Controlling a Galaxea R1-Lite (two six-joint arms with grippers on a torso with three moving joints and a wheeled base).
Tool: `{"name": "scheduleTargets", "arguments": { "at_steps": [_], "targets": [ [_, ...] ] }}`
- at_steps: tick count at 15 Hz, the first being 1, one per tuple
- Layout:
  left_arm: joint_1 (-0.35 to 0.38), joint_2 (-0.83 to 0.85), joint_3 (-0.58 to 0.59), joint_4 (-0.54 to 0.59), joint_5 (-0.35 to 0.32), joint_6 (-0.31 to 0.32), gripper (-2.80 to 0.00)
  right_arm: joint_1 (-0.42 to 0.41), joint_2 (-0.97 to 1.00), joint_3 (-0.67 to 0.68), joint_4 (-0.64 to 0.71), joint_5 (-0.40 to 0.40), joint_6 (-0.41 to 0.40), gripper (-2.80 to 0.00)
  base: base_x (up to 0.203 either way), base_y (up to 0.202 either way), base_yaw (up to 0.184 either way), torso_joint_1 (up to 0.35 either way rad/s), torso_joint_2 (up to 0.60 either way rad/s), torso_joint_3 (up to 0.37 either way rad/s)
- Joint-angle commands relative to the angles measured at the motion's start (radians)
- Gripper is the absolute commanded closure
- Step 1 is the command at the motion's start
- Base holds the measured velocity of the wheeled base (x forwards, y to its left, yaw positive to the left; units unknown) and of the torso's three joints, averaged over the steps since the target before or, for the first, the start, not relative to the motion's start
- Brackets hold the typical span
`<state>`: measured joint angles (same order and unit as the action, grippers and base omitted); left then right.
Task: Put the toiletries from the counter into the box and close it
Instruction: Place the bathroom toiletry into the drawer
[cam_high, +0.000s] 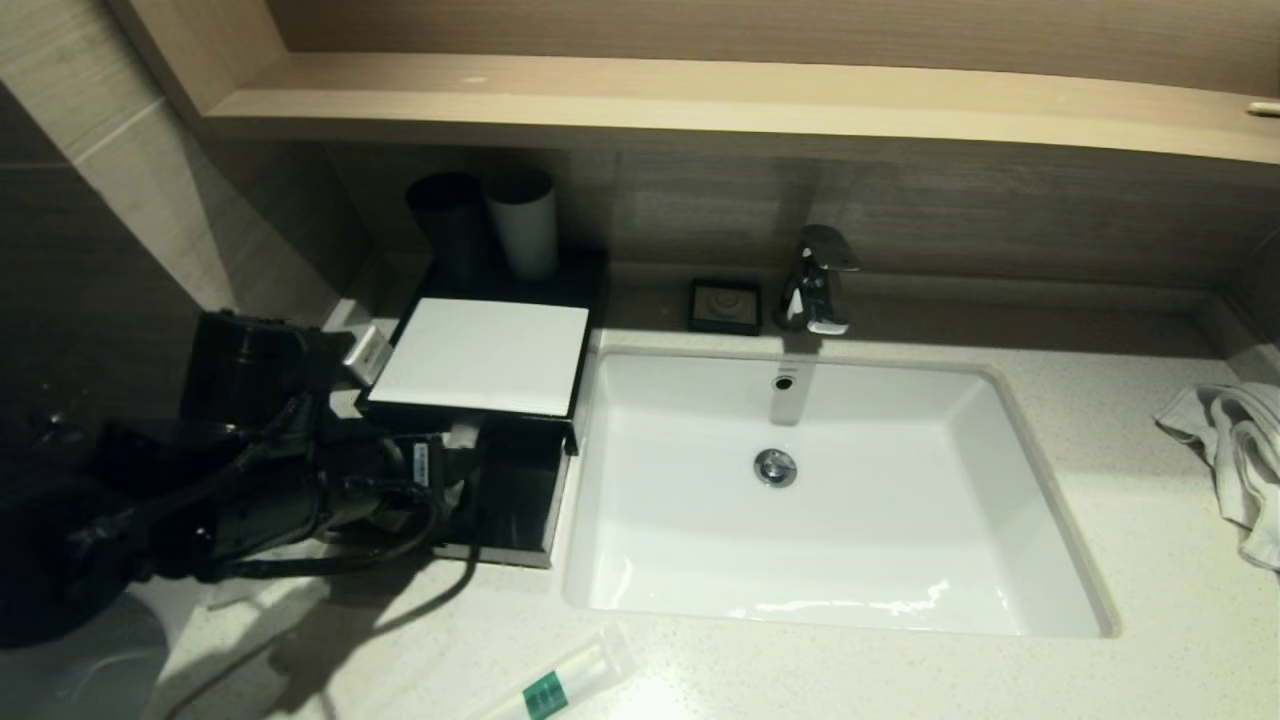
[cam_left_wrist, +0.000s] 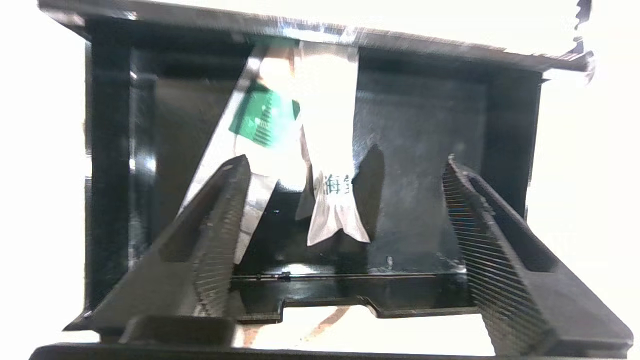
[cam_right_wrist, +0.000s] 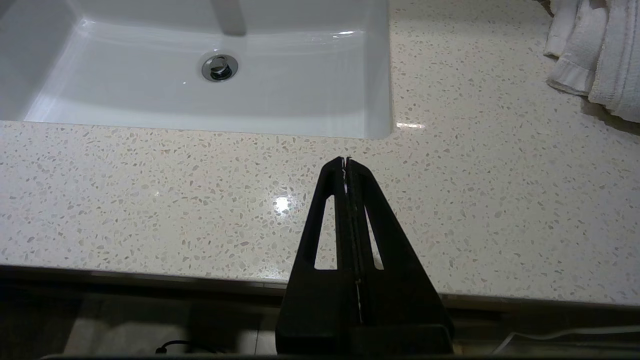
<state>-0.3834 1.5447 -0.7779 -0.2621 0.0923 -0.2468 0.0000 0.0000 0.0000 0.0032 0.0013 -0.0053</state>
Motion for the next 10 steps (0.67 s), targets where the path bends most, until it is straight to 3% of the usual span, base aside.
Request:
{"name": "scheduleTargets", "arguments": {
  "at_steps": [1,10],
  "targets": [
    [0.000,-0.063,0.002,0.003,0.001,-0.002,-2.80,0.000,0.000,0.000,0.000,0.000,-0.001,0.00,0.000,0.000,0.000,0.000,0.00,0.000],
    [0.015,-0.203,0.005,0.059,0.009,0.006,-2.80,0.000,0.000,0.000,0.000,0.000,-0.001,0.00,0.000,0.000,0.000,0.000,0.00,0.000]
  ]
}}
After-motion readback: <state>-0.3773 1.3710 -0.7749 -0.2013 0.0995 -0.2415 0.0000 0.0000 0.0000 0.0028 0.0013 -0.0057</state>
